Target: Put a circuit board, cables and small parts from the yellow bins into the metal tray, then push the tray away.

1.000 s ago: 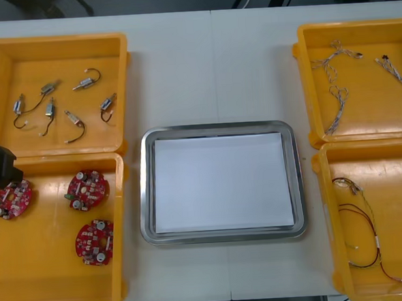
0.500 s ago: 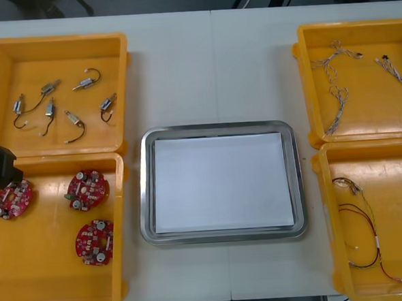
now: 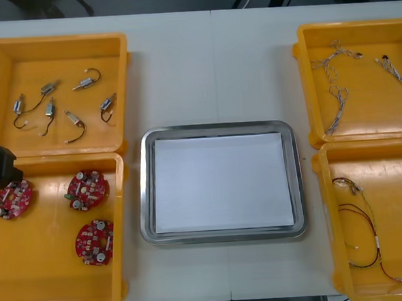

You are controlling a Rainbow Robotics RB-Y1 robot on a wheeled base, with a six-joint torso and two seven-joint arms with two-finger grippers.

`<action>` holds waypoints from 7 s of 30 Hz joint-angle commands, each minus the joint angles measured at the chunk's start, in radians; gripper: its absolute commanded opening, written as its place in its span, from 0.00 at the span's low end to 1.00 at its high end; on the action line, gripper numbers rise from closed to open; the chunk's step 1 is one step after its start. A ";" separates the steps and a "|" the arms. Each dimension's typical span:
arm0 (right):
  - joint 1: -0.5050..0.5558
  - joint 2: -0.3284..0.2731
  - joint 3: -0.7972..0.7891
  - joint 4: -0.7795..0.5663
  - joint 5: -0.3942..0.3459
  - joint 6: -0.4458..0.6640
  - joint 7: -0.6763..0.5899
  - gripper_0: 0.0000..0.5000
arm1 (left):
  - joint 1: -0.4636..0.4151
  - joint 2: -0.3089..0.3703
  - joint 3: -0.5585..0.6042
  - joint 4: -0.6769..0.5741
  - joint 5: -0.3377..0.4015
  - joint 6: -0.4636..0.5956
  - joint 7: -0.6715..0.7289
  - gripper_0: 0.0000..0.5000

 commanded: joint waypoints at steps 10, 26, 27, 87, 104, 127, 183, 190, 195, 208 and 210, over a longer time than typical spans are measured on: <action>0.024 -0.019 -0.035 -0.006 0.005 -0.005 0.001 1.00 | 0.016 0.043 0.032 -0.026 -0.009 0.006 -0.021 1.00; 0.094 -0.005 -0.035 -0.011 0.007 -0.071 0.016 1.00 | 0.016 0.043 0.032 -0.026 -0.009 0.006 -0.021 1.00; 0.107 -0.005 -0.035 -0.014 0.004 -0.079 0.018 1.00 | 0.016 0.043 0.032 -0.026 -0.009 0.006 -0.021 1.00; 0.510 0.256 0.303 -0.135 0.432 -0.507 0.007 1.00 | 0.253 -0.060 -0.307 -0.265 -0.220 -0.179 0.326 1.00; 0.510 0.301 0.329 -0.046 0.450 -0.586 0.007 1.00 | 0.345 -0.106 -0.418 -0.265 -0.391 -0.249 0.340 1.00; 0.532 0.320 0.386 0.038 0.513 -0.703 -0.011 1.00 | 0.274 -0.096 -0.514 -0.163 -0.484 -0.406 0.341 1.00; 0.381 0.127 0.122 -0.068 0.243 -0.410 0.002 0.00 | 0.210 -0.046 -0.636 -0.055 -0.509 -0.507 0.372 1.00; 0.246 0.069 0.042 -0.091 0.122 -0.235 0.004 0.00 | 0.208 -0.043 -0.636 -0.054 -0.512 -0.507 0.370 0.96; 0.200 0.018 -0.013 -0.132 0.053 -0.138 -0.005 0.00 | 0.210 -0.043 -0.636 -0.054 -0.513 -0.509 0.370 0.47; 0.171 -0.253 -0.099 -0.161 -0.236 -0.126 -0.025 0.00 | 0.210 -0.043 -0.636 -0.054 -0.518 -0.512 0.369 0.00; 0.154 -0.275 -0.088 -0.166 -0.263 -0.135 -0.025 0.00 | 0.210 -0.043 -0.637 -0.054 -0.518 -0.512 0.367 0.00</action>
